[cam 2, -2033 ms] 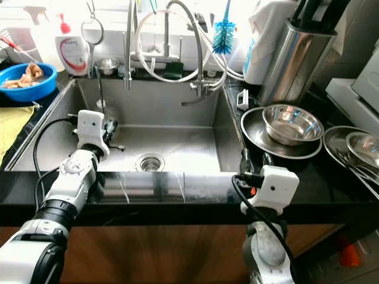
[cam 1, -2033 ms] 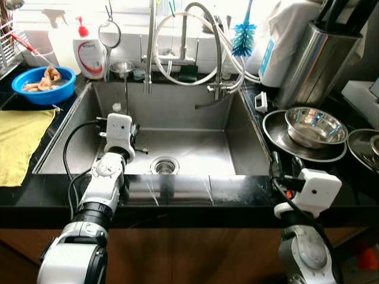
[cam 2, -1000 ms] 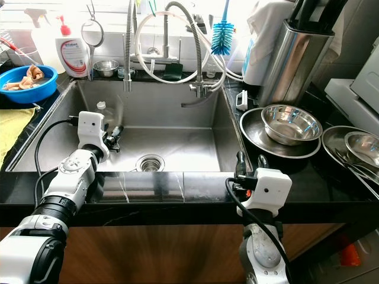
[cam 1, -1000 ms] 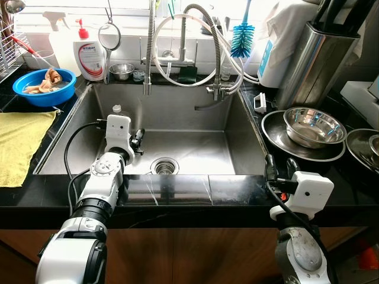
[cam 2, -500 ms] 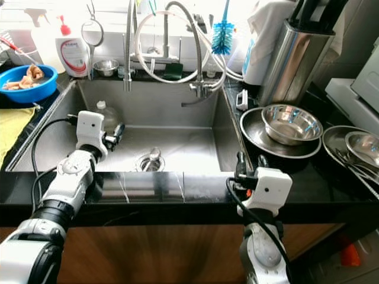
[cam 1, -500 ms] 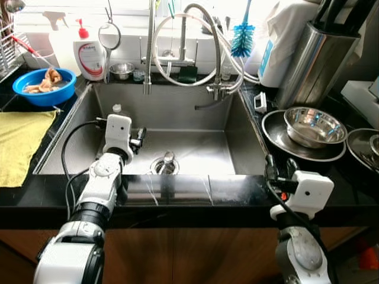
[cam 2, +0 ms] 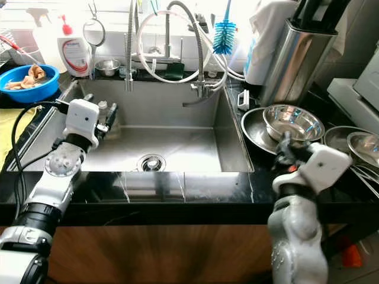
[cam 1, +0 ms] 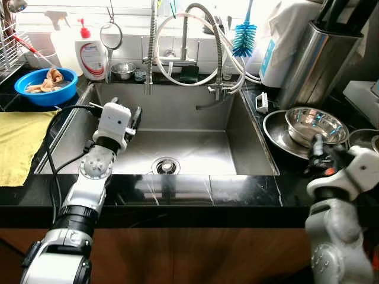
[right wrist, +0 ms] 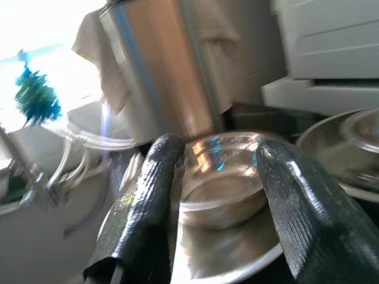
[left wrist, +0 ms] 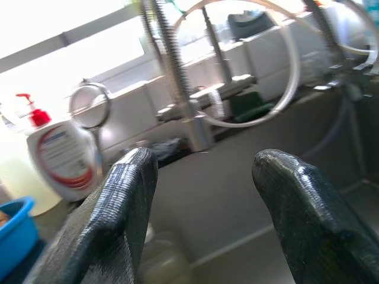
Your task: Kitchen organization
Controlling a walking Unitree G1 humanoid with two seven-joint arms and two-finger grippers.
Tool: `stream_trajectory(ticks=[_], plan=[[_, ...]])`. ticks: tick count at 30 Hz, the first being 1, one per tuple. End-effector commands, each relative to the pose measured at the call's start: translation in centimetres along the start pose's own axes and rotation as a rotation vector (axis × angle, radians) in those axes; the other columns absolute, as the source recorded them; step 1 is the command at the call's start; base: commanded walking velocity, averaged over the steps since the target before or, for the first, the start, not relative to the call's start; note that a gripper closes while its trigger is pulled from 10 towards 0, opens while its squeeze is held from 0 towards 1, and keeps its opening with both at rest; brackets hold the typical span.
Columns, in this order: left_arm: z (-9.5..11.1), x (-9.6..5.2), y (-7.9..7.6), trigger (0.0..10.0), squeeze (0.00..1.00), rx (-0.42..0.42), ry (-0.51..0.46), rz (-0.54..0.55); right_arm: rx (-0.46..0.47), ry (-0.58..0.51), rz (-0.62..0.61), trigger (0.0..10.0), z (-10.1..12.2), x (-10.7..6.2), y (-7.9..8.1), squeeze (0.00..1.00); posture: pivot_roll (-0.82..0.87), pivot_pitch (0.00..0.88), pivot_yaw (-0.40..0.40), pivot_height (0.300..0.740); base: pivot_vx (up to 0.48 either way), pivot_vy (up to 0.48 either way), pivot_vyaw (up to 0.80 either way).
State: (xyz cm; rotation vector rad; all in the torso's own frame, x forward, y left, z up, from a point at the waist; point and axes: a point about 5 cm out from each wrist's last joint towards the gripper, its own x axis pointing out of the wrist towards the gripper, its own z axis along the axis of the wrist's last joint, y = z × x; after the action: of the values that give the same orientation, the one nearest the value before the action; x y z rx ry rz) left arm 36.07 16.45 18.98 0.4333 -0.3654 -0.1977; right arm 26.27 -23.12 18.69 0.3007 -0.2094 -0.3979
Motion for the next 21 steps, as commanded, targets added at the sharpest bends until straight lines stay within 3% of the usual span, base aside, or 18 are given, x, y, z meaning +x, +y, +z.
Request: stream_trajectory(ticks=[1, 2, 4, 5, 6, 7, 8, 9, 10, 15, 21], plan=[[0.6, 0.0, -0.4, 10.0, 0.00, 0.020, -0.034, -0.023, 0.006, 0.034, -0.034, 10.0, -0.2, 0.6, -0.9, 0.00, 0.04, 0.000, -0.059, 0.740, 0.000, 0.000, 0.00], [0.7, 0.1, -0.7, 10.0, 0.00, 0.032, -0.040, -0.036, 0.009, 0.051, -0.040, 10.0, -0.1, 1.1, -1.1, 0.56, 0.04, 0.000, -0.059, 0.740, 0.000, 0.000, 0.00], [0.7, 0.1, -0.7, 10.0, 0.00, 0.040, -0.041, -0.040, 0.013, 0.065, -0.044, 10.0, -0.1, 1.2, -1.2, 0.56, 0.05, 0.000, -0.059, 0.740, 0.000, 0.000, 0.00], [0.7, 0.0, -0.8, 10.0, 0.00, 0.041, -0.041, -0.040, -0.046, 0.110, -0.010, 10.0, -0.1, 1.8, -1.3, 1.00, 0.05, 0.000, -0.061, 0.740, 0.000, 0.000, 0.00], [0.7, 0.0, -0.8, 10.0, 0.00, 0.041, -0.041, -0.040, -0.046, 0.110, -0.010, 10.0, -0.1, 1.8, -1.3, 1.00, 0.05, 0.000, -0.061, 0.740, 0.000, 0.000, 0.00], [0.6, 0.0, -0.9, 10.0, 0.00, 0.034, -0.035, -0.039, -0.174, 0.156, 0.056, 10.0, -0.1, 2.5, -1.2, 1.00, 0.05, 0.000, -0.061, 0.740, 0.000, 0.000, 0.00], [0.6, 0.0, -1.0, 10.0, 0.00, 0.030, -0.030, -0.041, -0.277, 0.189, 0.111, 10.0, 0.0, 3.0, -1.3, 0.33, 0.05, 0.000, -0.063, 0.740, 0.000, 0.000, 0.00], [0.6, 0.0, -1.0, 10.0, 0.00, 0.030, -0.030, -0.041, -0.277, 0.189, 0.111, 10.0, 0.0, 3.0, -1.3, 0.33, 0.05, 0.000, -0.063, 0.740, 0.000, 0.000, 0.00], [0.6, 0.0, -1.0, 10.0, 0.00, 0.031, -0.028, -0.045, -0.309, 0.191, 0.127, 10.0, 0.1, 3.2, -1.4, 0.00, 0.05, 0.000, -0.064, 0.740, 0.000, 0.000, 0.00], [0.6, 0.1, -1.1, 10.0, 0.00, 0.023, -0.024, -0.043, -0.476, 0.220, 0.273, 10.0, 0.7, 4.1, -1.5, 0.00, 0.05, 0.000, -0.064, 0.740, 0.000, 0.000, 0.00], [0.6, 0.3, -1.1, 10.0, 0.00, 0.023, -0.017, -0.037, -0.570, 0.305, 0.361, 10.0, 0.4, 5.1, -2.8, 0.00, 0.05, 0.000, -0.056, 0.740, 0.000, 0.000, 0.00]])
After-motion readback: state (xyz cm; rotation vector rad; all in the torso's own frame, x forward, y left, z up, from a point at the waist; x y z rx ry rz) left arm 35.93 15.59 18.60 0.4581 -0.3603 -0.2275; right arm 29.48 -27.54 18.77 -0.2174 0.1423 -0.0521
